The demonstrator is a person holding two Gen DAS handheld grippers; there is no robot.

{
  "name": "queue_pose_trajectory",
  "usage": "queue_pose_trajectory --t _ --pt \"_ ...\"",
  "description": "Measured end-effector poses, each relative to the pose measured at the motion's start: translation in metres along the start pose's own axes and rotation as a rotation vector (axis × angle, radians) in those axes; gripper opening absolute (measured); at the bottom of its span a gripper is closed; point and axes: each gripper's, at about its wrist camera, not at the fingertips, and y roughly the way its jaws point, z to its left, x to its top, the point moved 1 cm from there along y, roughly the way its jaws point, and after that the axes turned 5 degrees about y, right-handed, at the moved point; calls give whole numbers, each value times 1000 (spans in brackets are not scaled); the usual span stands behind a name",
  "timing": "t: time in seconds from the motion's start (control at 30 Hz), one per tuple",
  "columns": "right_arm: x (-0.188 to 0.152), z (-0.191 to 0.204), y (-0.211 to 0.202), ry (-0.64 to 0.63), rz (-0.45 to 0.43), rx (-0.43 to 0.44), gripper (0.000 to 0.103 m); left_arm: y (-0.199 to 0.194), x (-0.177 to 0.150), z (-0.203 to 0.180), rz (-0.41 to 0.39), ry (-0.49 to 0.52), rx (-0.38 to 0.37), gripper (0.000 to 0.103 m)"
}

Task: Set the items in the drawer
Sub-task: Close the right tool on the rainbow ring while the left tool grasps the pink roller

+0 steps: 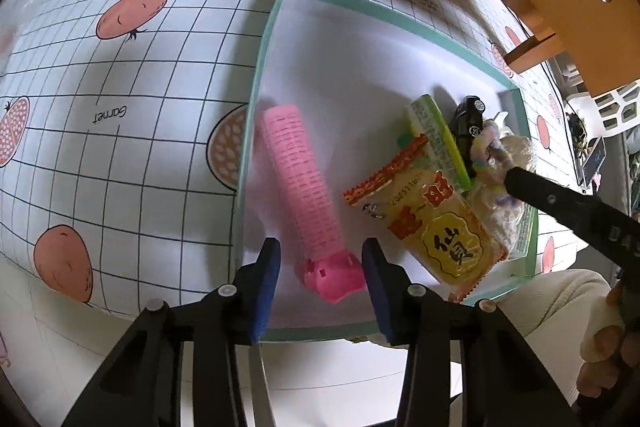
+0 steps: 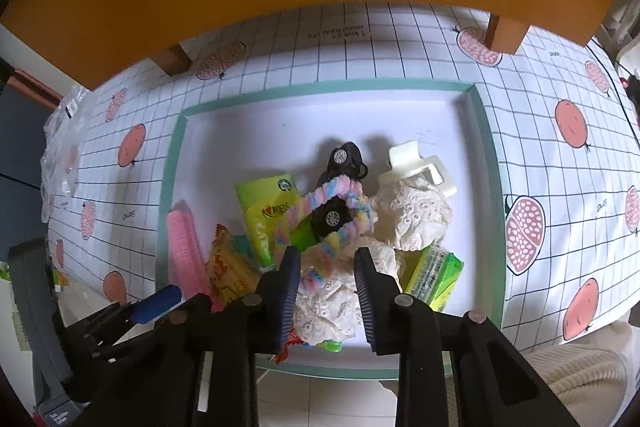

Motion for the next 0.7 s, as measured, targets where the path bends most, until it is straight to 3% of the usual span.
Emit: queue_pose_trajectory --t 0.27,0.37,0.43,0.7 --pt "1 -3 10 27 31 -3 12 6 -6 -2 6 -3 6 42" --pt "0 -3 7 31 18 4 10 6 -7 -4 9 3 11 41" --pt "0 -5 2 44 5 2 10 6 -8 -3 10 -2 9 29" --pt "-6 -15 -21 100 -53 52 9 -1 -12 -5 4 -9 21 28"
